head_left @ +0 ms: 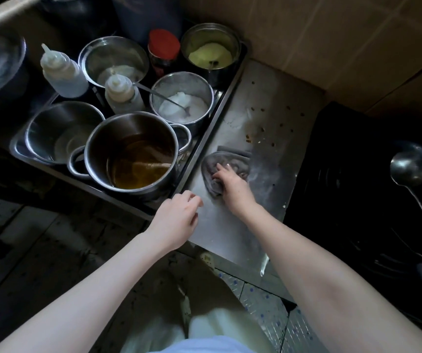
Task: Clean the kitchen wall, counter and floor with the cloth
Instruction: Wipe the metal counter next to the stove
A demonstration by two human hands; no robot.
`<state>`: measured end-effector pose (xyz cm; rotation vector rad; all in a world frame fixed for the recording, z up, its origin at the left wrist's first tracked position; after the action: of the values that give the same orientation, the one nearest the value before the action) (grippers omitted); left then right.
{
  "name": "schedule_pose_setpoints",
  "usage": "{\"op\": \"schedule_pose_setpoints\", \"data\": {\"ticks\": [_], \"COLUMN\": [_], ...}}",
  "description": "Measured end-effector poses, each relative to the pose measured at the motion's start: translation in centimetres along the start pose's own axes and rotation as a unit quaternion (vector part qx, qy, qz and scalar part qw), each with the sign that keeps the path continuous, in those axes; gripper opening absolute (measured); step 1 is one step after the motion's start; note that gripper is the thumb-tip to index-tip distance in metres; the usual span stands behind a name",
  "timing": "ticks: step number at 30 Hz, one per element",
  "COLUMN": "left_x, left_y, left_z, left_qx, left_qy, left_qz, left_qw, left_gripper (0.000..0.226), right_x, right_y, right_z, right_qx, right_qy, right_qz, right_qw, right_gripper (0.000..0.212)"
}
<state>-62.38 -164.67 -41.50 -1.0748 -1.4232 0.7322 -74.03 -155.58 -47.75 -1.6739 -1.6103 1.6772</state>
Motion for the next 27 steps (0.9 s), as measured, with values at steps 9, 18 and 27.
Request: {"op": "schedule_pose_setpoints", "data": {"ticks": [9,18,27], "left_x": [0.7,1.3,1.4], "left_y": [0.0,-0.6,-0.3], "left_z": [2.9,5.8,7.7], "left_qx": [-0.008,0.016,0.008], "left_qy": [-0.008,-0.01,-0.017], "left_qz": [-0.004,-0.017,-0.025], "left_qw": [1.0,1.0,0.999], "left_gripper": [0.027,0.028,0.03], "right_x": [5.3,12.1,3.3], "right_y": [-3.2,-9.6,-4.6], "right_z": [3.1,4.7,7.7], "right_qx": [0.043,0.186,-0.015], "right_qy": [0.077,0.208,-0.05], "right_qz": [0.027,0.094,-0.058], "right_qw": [0.996,0.956,0.997], "right_gripper": [0.045,0.038,0.028]}}
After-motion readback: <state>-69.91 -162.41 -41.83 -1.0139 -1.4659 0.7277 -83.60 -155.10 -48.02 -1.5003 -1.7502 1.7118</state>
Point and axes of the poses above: each hand's wrist, its own z-axis towards the middle knuckle, its own y-axis out of the palm, x = y × z, the point moved 8 cm from there along z, towards the middle knuckle, and after that the axes turned 7 degrees about y, right-handed, at the moved point
